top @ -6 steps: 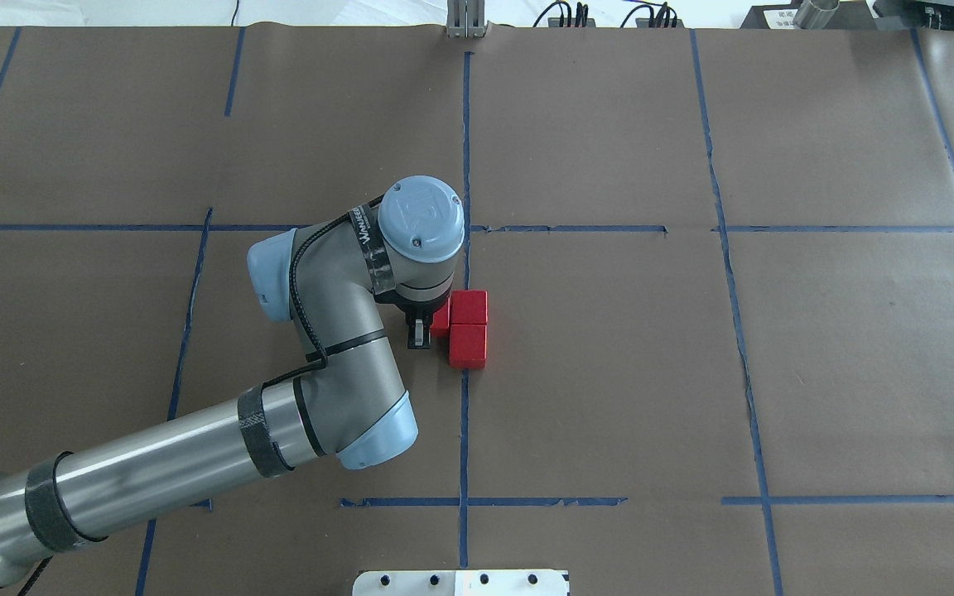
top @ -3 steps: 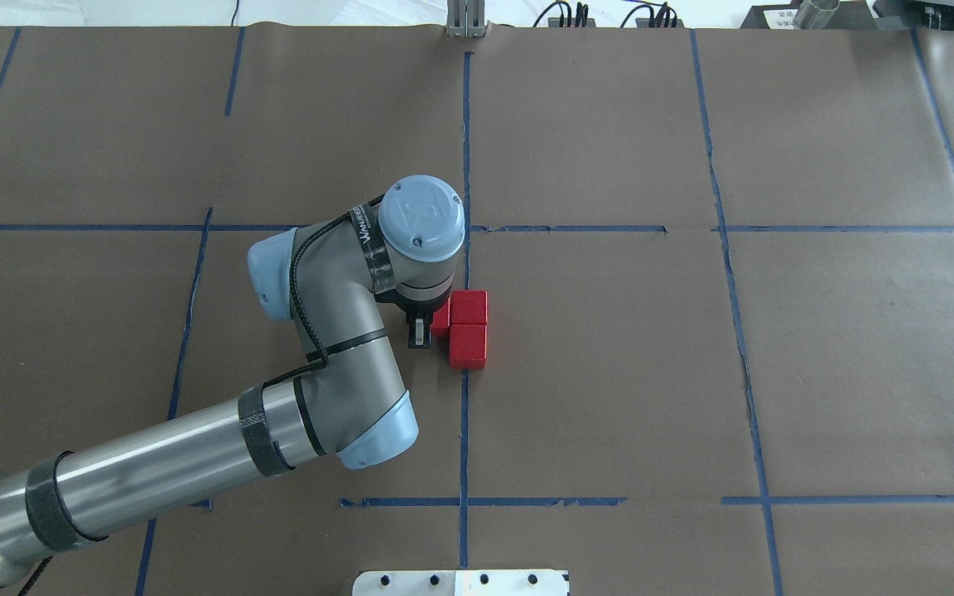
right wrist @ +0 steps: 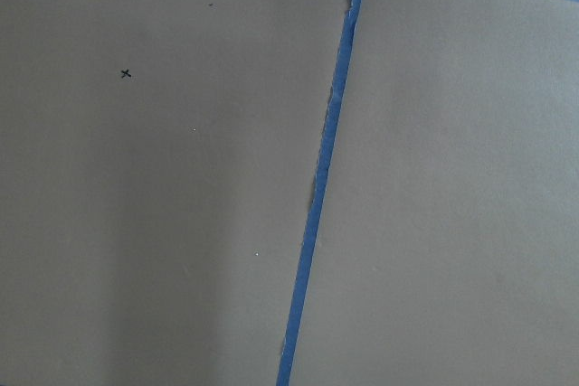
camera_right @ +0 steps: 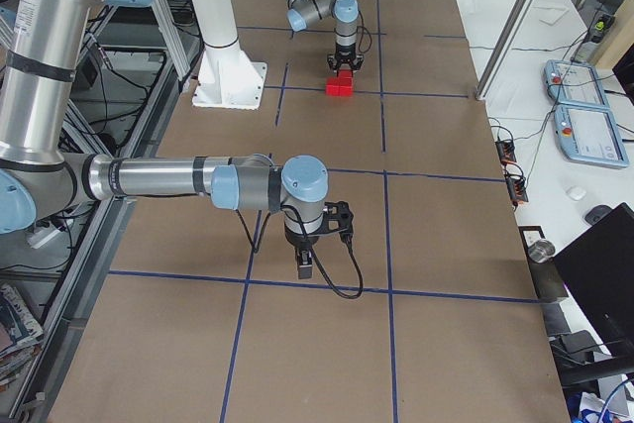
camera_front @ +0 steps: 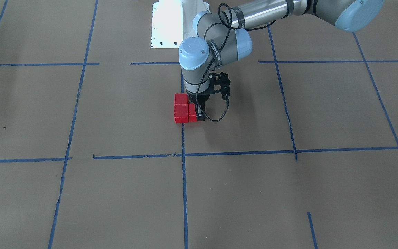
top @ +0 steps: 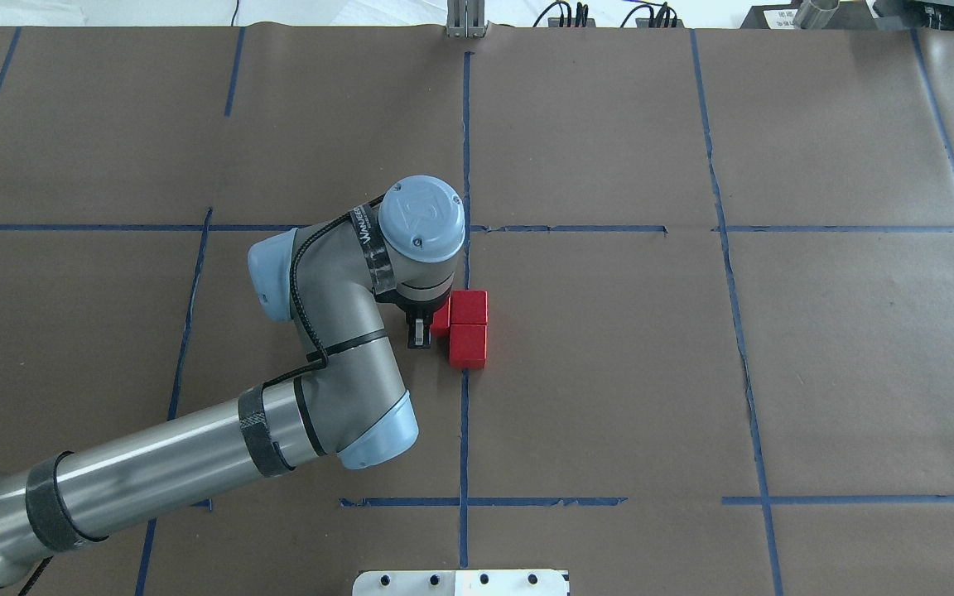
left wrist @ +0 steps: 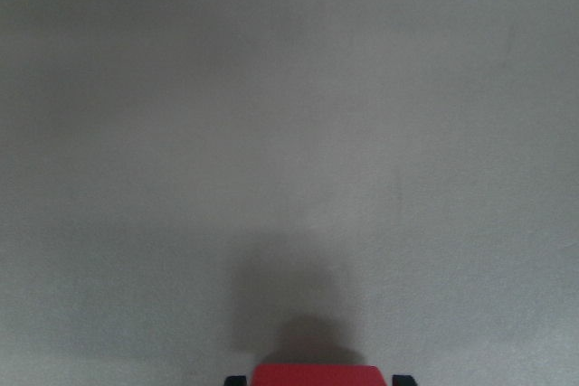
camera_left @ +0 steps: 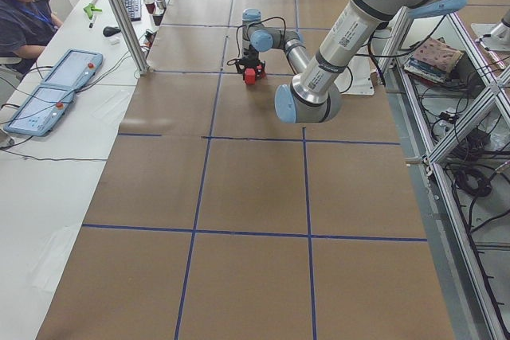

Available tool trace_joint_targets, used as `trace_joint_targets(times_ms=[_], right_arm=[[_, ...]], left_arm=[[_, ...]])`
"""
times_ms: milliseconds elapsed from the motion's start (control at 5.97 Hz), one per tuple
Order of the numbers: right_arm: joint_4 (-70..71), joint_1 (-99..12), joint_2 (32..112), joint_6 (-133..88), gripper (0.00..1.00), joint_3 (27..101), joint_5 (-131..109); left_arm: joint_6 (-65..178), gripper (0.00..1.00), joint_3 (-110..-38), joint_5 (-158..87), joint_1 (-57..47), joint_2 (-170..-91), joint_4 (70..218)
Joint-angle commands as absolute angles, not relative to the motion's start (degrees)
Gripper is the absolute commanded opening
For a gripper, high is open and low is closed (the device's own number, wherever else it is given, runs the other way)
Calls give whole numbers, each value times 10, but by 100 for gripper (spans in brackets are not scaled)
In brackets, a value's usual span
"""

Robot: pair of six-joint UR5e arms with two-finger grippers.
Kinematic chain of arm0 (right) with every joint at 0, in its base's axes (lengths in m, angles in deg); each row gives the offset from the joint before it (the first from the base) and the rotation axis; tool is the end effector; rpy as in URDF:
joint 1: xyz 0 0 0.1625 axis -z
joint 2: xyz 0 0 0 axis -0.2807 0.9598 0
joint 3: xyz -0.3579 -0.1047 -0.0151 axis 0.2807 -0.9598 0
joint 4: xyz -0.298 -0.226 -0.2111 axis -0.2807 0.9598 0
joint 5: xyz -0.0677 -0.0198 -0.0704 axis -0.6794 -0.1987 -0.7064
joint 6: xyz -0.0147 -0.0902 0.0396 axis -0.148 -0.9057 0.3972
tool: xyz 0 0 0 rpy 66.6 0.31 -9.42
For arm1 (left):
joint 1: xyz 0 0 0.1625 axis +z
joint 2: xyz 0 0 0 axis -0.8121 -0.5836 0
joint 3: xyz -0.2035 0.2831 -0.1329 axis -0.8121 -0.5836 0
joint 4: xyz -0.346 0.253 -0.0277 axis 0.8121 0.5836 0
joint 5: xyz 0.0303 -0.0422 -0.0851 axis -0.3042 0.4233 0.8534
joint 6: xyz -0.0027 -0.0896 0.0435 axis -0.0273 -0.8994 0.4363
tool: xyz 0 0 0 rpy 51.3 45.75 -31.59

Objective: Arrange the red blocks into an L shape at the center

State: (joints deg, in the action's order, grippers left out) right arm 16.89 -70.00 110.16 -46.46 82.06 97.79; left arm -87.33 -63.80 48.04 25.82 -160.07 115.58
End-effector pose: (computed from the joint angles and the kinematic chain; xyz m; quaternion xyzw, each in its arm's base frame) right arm 0.0413 -0.3964 0.5703 0.0103 -0.3576 -0.0879 0.9297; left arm 0.5931 -0.4443 0.1583 -0.2257 0.2616 -0.6744 0.6525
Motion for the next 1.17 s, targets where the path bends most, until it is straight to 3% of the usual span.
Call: trace_joint_targets(times_ms=[0,502,1005], right_arm=[[169,-700,1102,-465,100,821,978],[169,-700,1102,-465,100,820,978],[169,-700,1102,-465,100,822,979]], left_arm=[[-860,98,-639,480,258,-1600,1156],[-834,100,-671,485,256,-1596,1128],[-636,100,-902,526,228,-1502,990]])
